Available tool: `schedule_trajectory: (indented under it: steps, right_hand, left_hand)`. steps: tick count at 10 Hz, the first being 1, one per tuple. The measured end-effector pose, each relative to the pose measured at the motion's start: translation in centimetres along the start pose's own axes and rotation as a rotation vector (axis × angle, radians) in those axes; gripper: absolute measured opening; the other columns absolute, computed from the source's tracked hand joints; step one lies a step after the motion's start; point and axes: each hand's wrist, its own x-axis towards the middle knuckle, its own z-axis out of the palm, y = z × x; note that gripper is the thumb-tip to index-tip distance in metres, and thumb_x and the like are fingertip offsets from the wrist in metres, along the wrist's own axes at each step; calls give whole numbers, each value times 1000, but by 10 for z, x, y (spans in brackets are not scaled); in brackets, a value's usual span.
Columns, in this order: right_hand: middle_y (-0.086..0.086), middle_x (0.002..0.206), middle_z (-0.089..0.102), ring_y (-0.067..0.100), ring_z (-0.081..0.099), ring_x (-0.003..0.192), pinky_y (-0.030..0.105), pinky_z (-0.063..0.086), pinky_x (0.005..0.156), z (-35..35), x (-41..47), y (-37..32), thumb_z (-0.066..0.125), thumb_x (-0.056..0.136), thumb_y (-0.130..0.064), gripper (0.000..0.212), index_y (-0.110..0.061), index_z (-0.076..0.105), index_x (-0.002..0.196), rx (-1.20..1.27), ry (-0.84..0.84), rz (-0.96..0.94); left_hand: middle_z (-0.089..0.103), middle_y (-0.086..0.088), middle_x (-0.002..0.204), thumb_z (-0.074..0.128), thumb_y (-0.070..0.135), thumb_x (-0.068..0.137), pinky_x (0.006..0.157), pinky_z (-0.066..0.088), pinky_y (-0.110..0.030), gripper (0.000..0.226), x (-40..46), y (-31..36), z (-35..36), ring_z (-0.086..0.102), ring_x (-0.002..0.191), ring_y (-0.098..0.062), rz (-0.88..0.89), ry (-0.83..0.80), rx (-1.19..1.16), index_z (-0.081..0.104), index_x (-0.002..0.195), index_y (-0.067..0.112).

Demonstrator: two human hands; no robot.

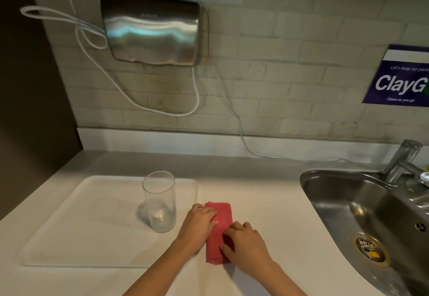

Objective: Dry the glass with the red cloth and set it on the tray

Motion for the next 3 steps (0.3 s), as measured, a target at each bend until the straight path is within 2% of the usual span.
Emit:
schedule_trajectory:
  steps: [1,3]
  right_hand:
    - [-2,122,53,24,44,107,36,38,87,2,1,-4,43,93,-44,39,-21,54,122,-86,-29,11]
    - [-2,119,55,24,45,107,36,38,88,2,0,-4,44,92,-46,38,-21,57,118,-59,11,32]
  left_hand:
    - [46,5,147,39,34,98,109,24,-28,42,0,1,-2,31,133,-20,-3,-19,29,47,138,23]
    - [45,2,148,40,30,99,112,26,-32,41,-3,6,-5,31,134,-21,-28,-25,-58,47,139,20]
